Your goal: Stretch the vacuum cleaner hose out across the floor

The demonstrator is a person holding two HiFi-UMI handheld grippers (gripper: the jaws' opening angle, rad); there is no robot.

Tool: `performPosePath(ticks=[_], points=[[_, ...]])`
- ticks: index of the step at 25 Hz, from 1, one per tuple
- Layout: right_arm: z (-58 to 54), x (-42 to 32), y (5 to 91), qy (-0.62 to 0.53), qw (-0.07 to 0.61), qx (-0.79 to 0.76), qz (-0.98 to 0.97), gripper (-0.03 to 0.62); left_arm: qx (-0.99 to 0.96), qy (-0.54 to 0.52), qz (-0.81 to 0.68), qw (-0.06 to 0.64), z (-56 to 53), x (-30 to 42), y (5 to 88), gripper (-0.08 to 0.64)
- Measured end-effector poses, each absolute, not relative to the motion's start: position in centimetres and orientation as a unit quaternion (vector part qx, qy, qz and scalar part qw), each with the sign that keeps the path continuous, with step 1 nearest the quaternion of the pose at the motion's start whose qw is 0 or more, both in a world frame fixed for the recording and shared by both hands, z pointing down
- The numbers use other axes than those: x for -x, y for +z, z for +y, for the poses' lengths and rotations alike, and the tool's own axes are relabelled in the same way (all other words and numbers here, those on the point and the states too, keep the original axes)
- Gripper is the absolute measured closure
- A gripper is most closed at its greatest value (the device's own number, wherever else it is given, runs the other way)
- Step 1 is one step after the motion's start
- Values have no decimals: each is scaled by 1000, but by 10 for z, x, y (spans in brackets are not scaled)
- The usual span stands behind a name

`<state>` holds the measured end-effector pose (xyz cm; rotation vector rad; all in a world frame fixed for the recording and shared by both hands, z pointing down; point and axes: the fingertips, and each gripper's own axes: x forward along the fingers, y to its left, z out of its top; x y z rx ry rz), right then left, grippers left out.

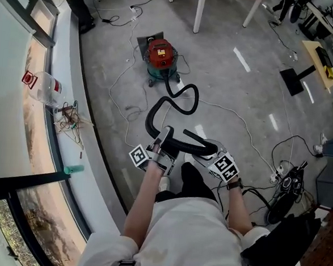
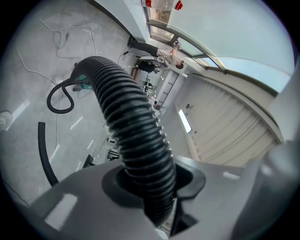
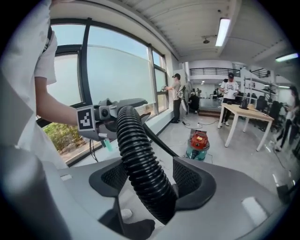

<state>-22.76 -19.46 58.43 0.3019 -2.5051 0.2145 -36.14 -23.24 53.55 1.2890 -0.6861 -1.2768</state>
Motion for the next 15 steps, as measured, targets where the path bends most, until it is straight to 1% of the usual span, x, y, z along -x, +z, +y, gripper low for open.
performPosePath(ticks=[4, 8, 12, 15], points=[[-154, 223, 567, 93, 250, -213, -940, 258, -549, -549, -271, 569, -192, 363, 517, 430], [-130, 182, 552, 68, 253, -270, -926, 216, -561, -554, -240, 566, -171, 336, 484, 430], [-111, 115, 530, 59, 209, -340, -915, 191, -580, -546, -213, 566, -147, 276, 455, 431], [-86, 58, 530, 51, 212, -367, -904, 183, -579, -543, -206, 572, -118, 218, 453, 433]])
